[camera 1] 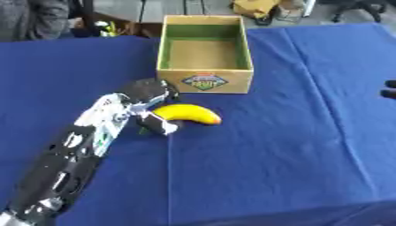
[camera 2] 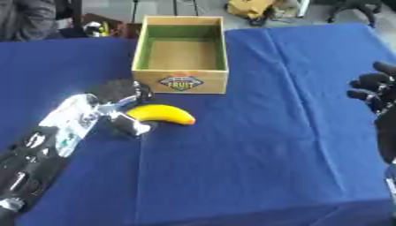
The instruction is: Pick up objects on the table and place them in the box.
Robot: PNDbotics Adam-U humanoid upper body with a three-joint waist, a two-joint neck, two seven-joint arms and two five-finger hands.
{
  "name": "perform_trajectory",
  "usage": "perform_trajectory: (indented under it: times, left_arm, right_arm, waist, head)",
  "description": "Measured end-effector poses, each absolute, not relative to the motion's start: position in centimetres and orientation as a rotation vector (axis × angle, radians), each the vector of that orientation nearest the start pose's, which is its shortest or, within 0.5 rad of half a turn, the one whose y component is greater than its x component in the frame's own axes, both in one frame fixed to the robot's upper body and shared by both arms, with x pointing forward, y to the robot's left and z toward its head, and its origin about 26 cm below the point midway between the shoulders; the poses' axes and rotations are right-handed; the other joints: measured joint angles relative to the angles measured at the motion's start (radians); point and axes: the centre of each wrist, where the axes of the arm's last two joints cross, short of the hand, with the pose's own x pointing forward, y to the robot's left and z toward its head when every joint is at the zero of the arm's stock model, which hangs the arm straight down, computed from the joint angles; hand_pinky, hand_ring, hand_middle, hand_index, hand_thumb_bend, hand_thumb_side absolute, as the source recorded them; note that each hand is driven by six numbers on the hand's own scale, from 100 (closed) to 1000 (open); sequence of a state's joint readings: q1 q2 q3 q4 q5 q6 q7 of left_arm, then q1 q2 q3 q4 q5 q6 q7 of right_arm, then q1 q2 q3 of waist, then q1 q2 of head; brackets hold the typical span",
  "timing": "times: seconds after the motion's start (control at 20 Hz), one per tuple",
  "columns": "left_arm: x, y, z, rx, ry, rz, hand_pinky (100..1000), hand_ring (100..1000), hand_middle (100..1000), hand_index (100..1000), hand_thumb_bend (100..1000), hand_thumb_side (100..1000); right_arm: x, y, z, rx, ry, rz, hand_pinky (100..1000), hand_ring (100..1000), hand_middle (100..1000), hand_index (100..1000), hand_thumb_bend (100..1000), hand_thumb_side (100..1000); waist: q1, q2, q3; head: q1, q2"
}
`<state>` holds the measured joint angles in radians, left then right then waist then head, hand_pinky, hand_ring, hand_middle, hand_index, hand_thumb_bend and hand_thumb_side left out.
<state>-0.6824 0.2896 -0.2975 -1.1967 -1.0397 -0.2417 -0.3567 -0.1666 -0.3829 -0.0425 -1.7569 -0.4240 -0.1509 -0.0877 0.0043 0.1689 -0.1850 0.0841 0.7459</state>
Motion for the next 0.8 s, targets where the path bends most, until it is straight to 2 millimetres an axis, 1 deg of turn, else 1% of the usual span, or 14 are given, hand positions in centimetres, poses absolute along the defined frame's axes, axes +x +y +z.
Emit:
perform_trajectory:
  times: [0.4, 0.55, 0.65, 0.8]
  left_arm:
    - [42.71, 19.55, 10.87, 0.717, -1.447, -1.779, 677, 591, 648, 777, 592, 479]
    - [42.74, 19.6, 10.9, 0.714, -1.444, -1.774, 667, 580, 609, 774, 582, 473]
    - [42.75, 19.61, 10.9, 0.713, -1.444, -1.773, 662, 576, 605, 771, 579, 468]
    - [42.76, 19.63, 10.91, 0.711, -1.44, -1.775, 656, 570, 601, 770, 607, 457]
  right_arm:
    - [30.94, -31.54, 11.6, 0.063, -2.063, -0.051, 650, 656, 585, 766, 100, 870]
    - [30.94, -31.54, 11.6, 0.064, -2.063, -0.051, 650, 655, 585, 766, 100, 870]
    - [30.94, -31.54, 11.6, 0.064, -2.063, -0.051, 650, 655, 585, 766, 100, 870]
    - [30.94, -31.54, 11.6, 0.064, -2.063, -0.051, 650, 655, 585, 766, 100, 870]
  waist:
    - [0.0, 0.0, -0.003]
    - [0.0, 0.0, -0.005]
    - [0.0, 0.0, -0.005]
    - [0.0, 0.0, -0.006]
  head:
    - [0.0, 0.0]
    - [-0.001, 0.0]
    - [-0.002, 0.0]
    - [-0.003, 0.0]
